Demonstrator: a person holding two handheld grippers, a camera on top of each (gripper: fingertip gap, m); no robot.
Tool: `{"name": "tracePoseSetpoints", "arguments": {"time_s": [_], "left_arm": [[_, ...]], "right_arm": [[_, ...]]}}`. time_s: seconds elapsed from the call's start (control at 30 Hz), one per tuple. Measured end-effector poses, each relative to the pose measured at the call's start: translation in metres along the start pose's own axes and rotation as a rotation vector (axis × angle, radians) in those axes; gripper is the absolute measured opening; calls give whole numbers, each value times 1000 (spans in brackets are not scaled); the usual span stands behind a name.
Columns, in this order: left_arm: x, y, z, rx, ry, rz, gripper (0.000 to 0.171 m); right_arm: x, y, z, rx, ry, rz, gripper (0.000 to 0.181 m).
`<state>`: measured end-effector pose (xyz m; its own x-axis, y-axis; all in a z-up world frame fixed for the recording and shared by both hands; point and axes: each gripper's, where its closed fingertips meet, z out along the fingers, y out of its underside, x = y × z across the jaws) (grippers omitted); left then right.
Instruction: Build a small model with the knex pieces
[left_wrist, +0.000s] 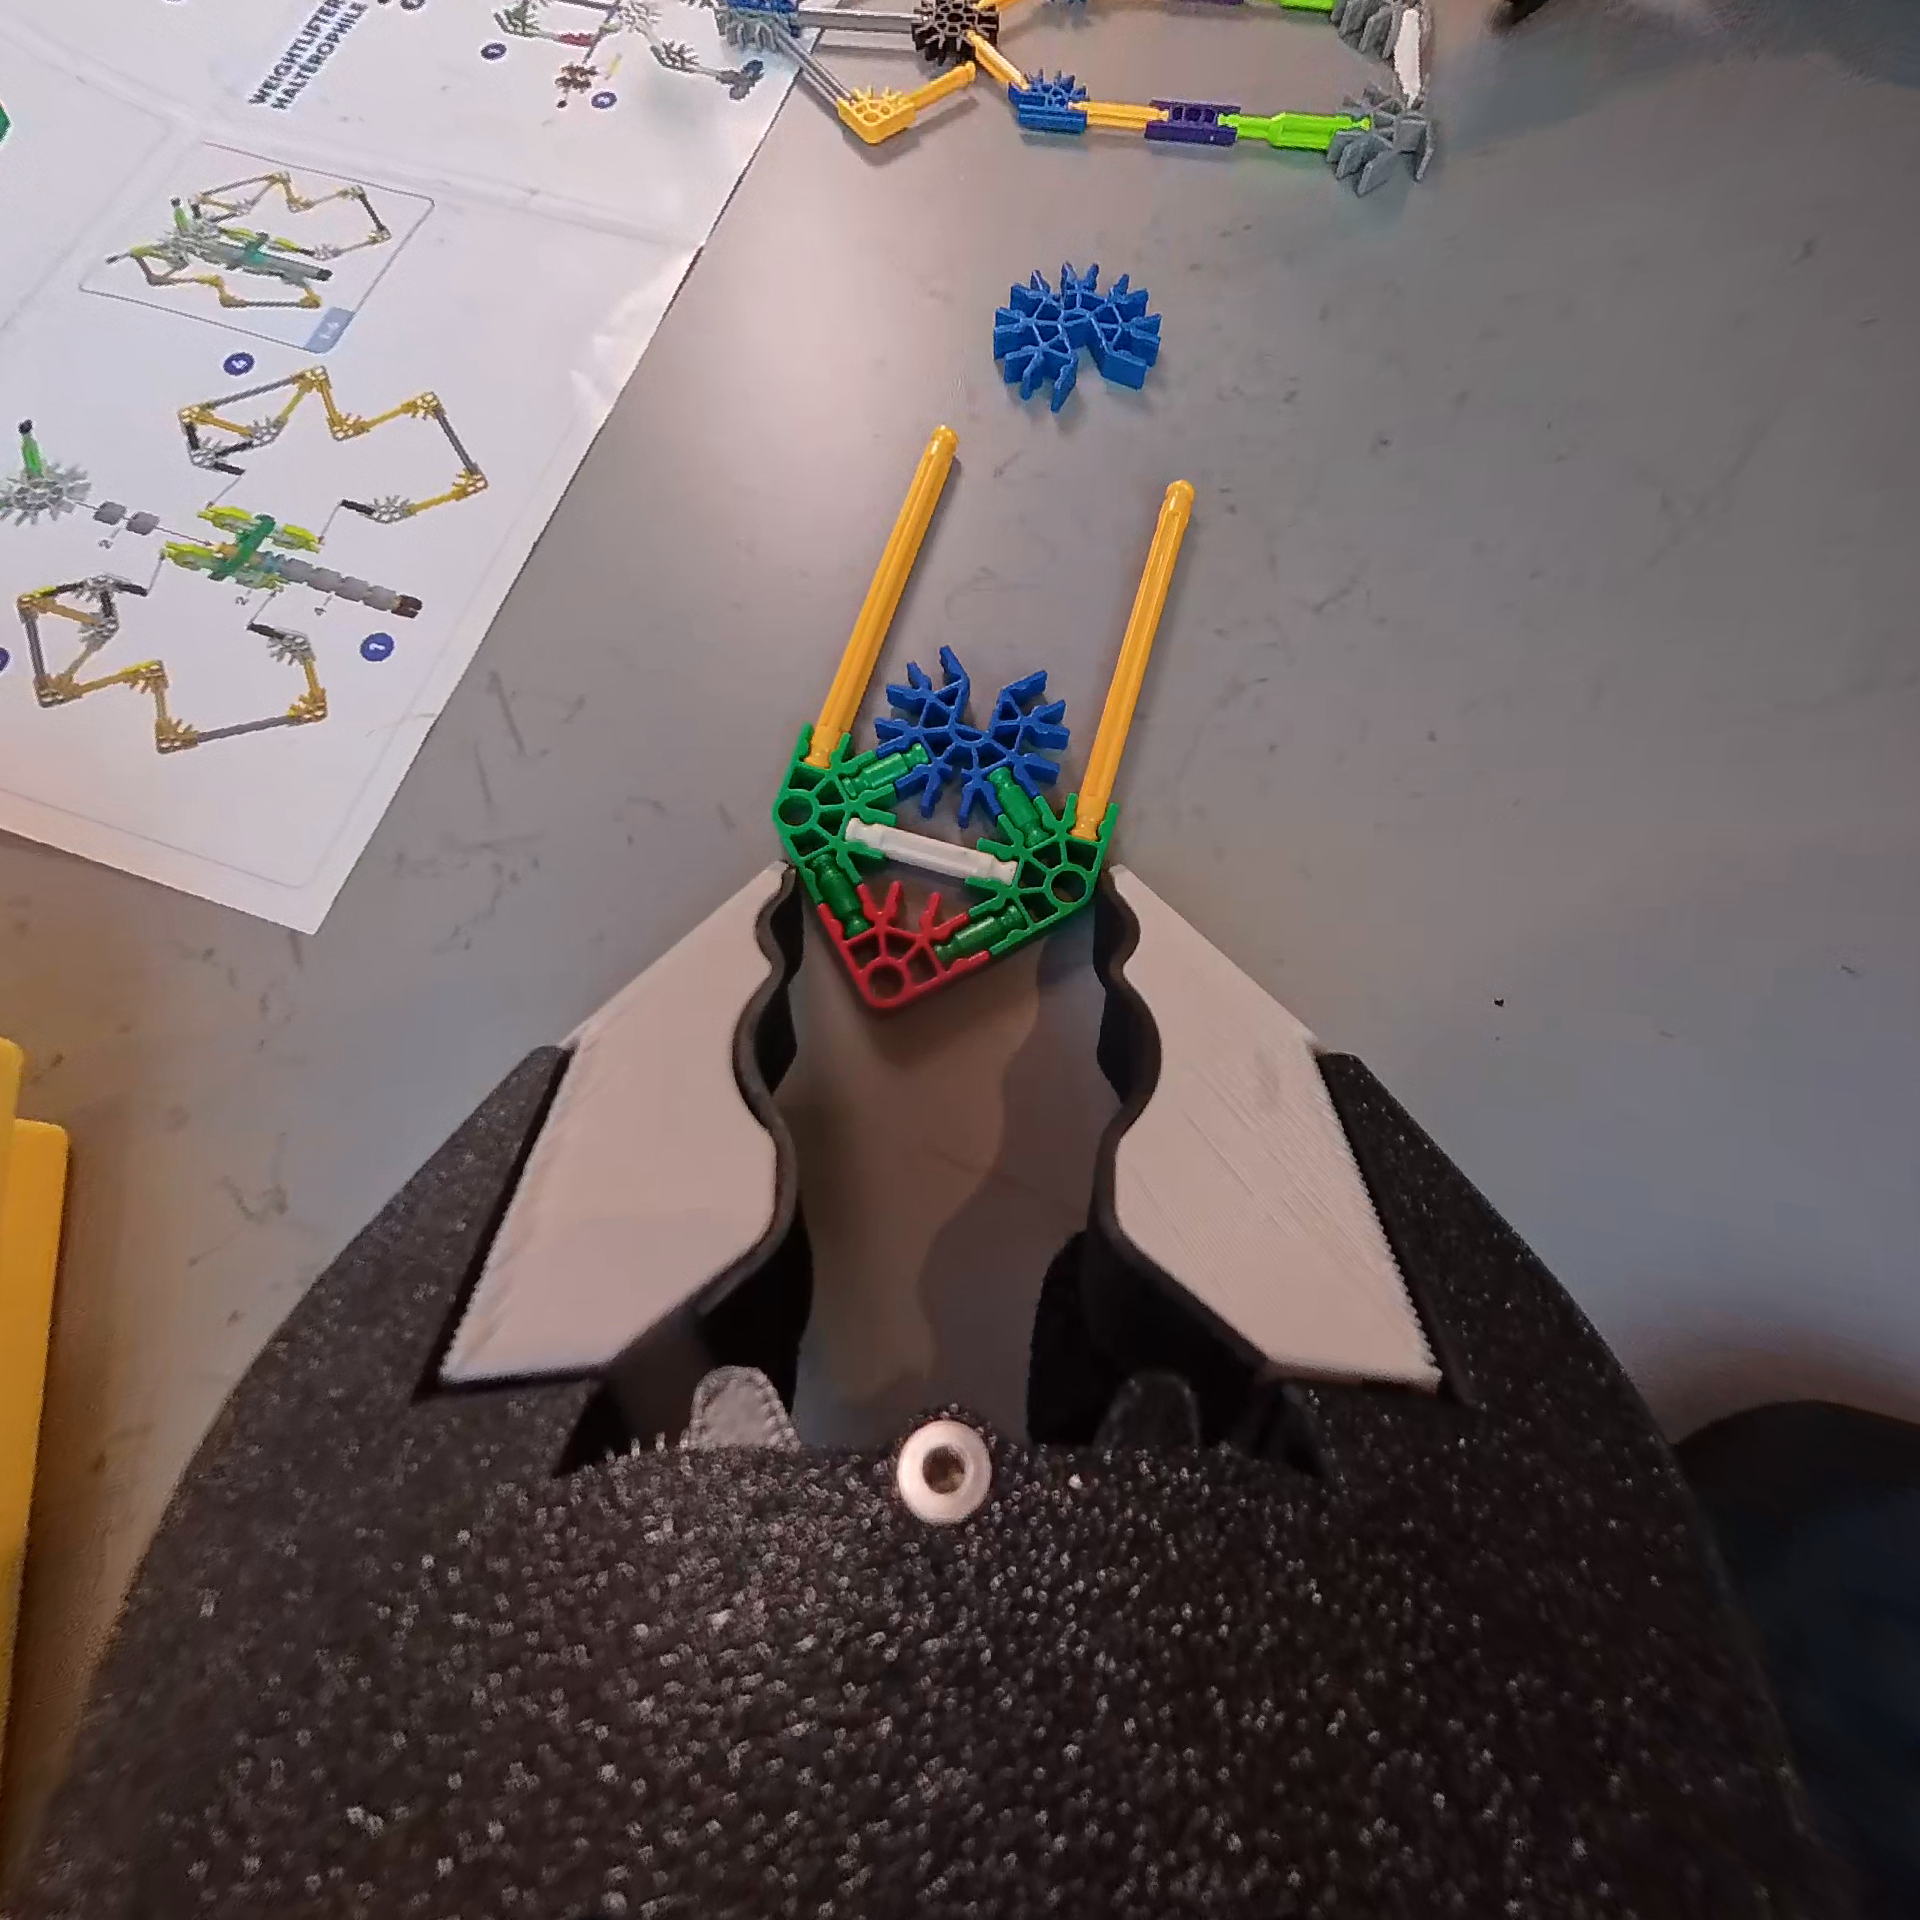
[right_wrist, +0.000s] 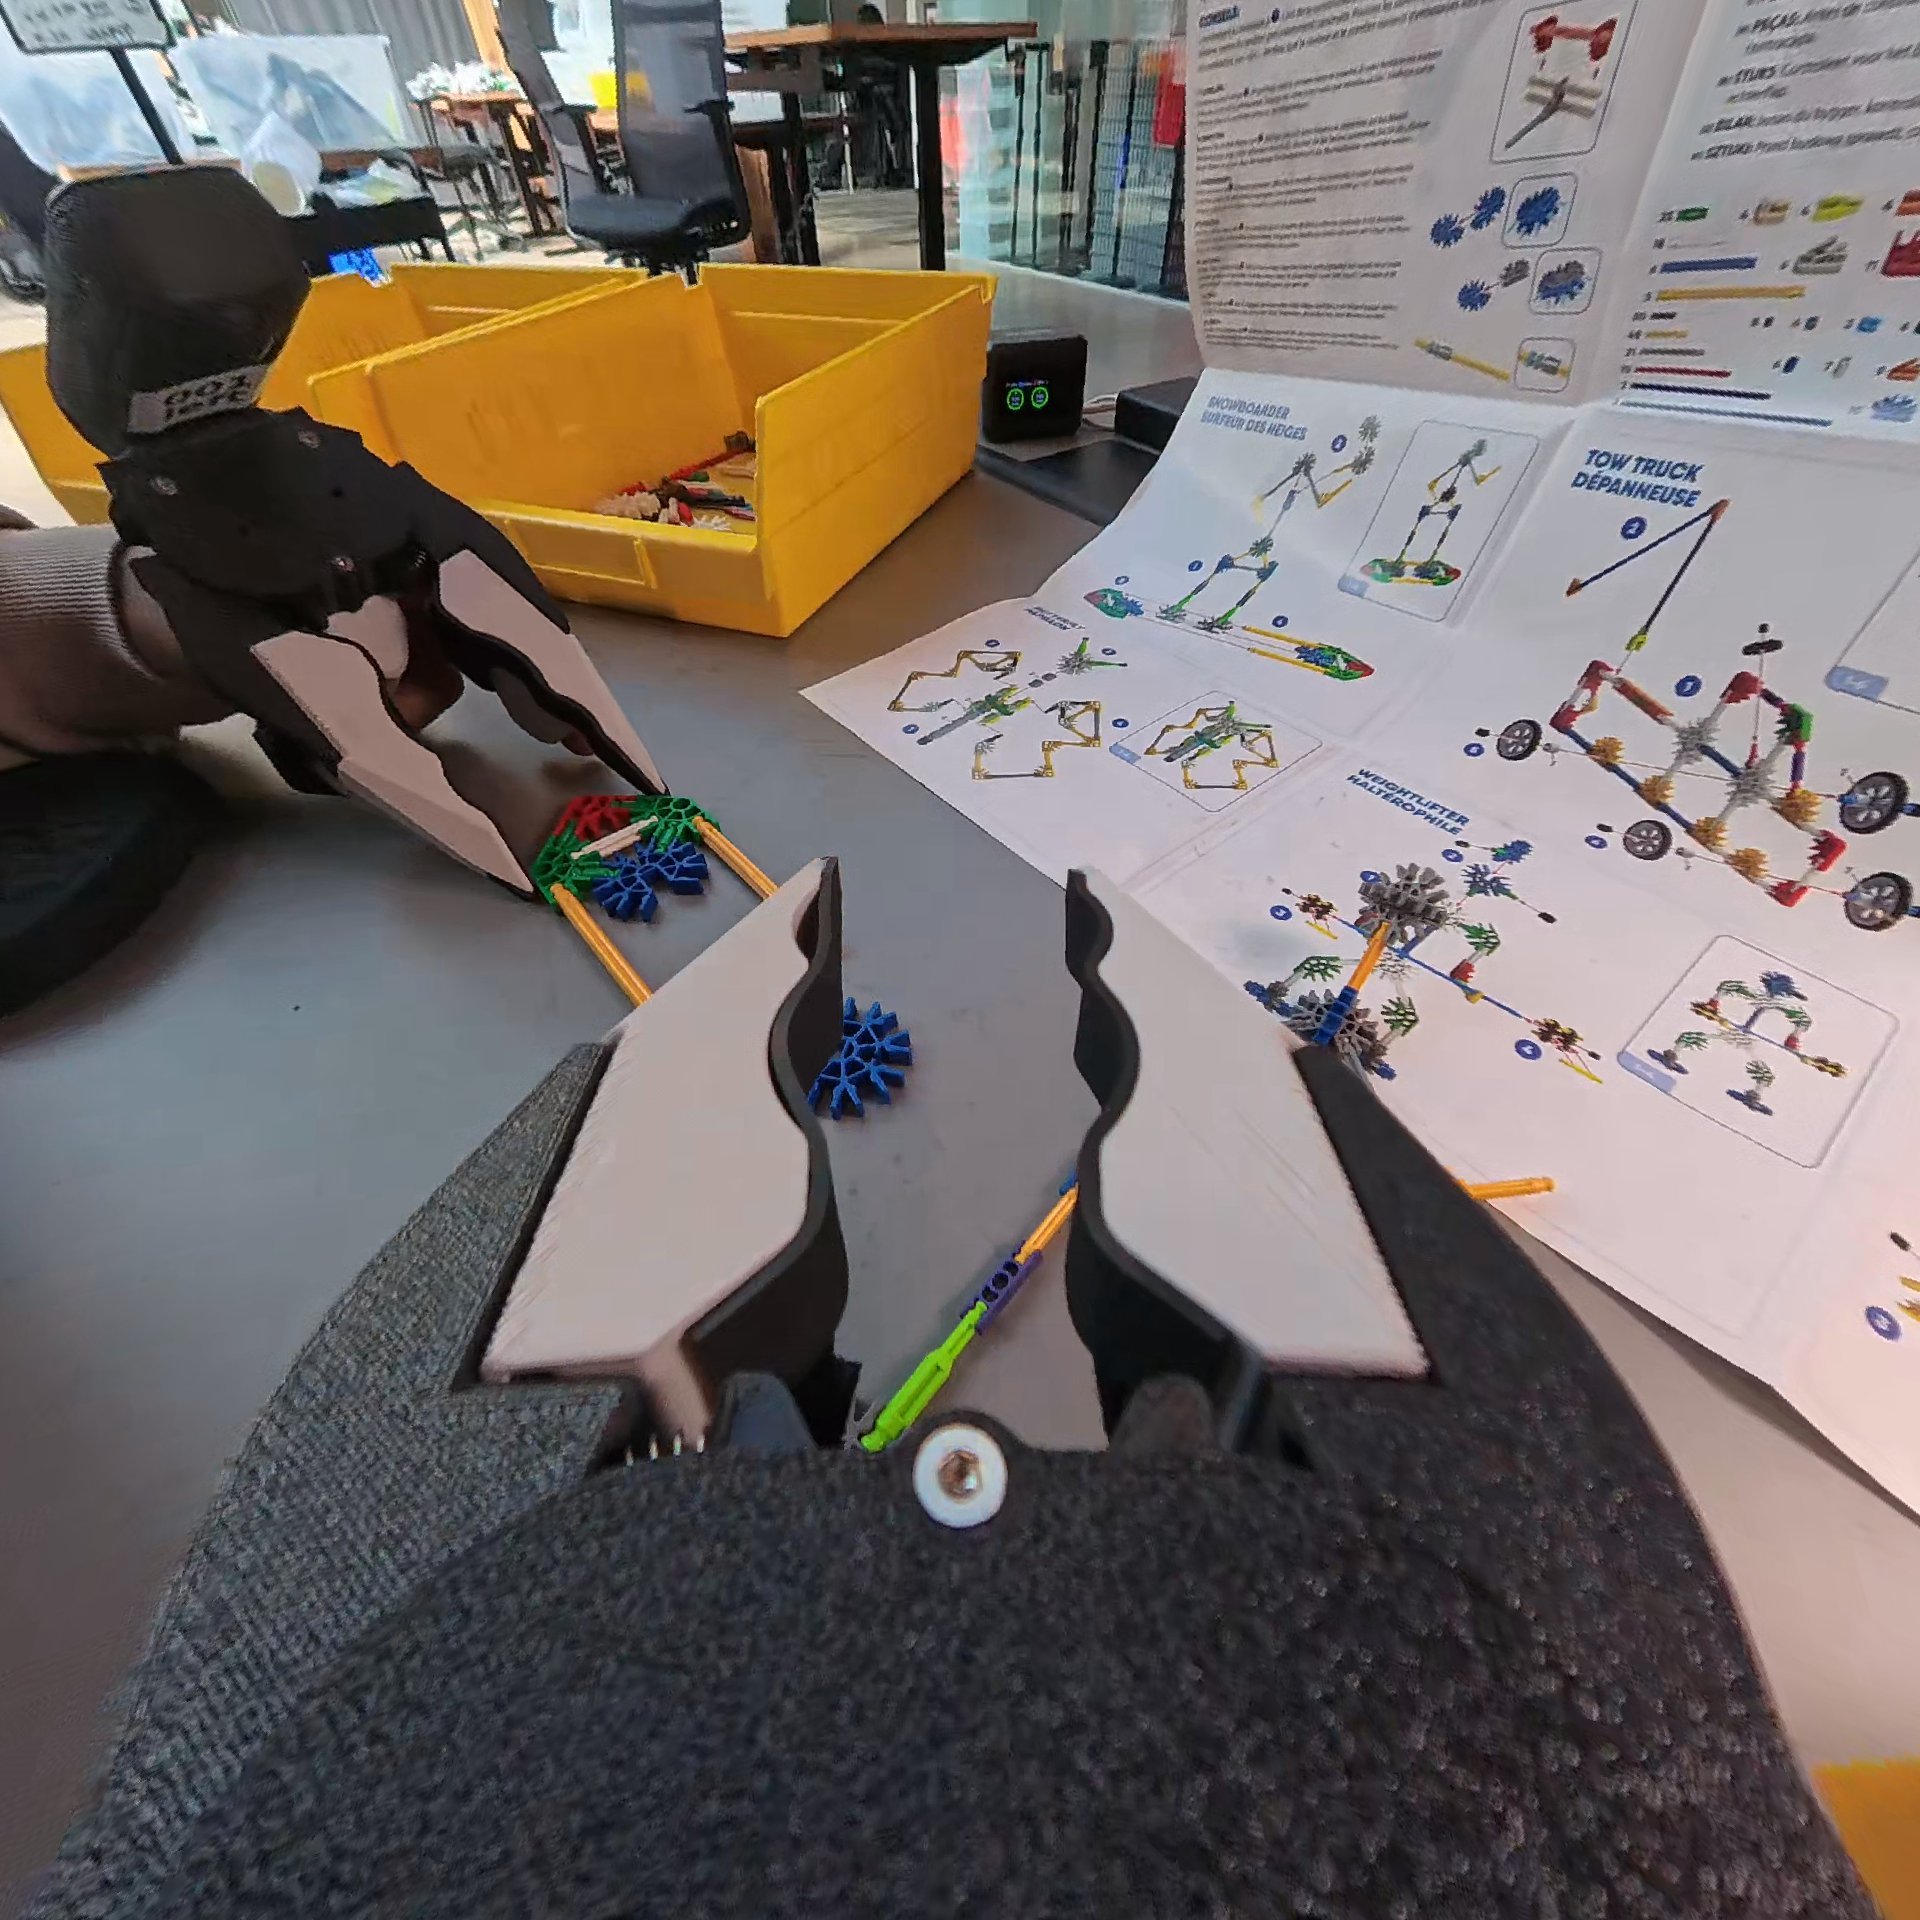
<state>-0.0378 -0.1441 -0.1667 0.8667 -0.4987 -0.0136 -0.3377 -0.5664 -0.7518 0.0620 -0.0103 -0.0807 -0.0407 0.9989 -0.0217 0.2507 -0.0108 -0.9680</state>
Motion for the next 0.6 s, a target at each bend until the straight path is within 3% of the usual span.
{"name": "tracePoseSetpoints", "arguments": {"time_s": [0.33, 0.47, 0.6], "left_arm": [[-2, -2, 0, 18, 3, 16, 57], [-11, -20, -12, 135, -50, 22, 57], [-35, -48, -39, 308, -197, -1, 57]], "right_arm": [[-9, -12, -5, 80, 29, -58, 38], [-9, -19, -8, 105, 39, -53, 38], [-8, -22, -11, 109, 54, -60, 41]]}}
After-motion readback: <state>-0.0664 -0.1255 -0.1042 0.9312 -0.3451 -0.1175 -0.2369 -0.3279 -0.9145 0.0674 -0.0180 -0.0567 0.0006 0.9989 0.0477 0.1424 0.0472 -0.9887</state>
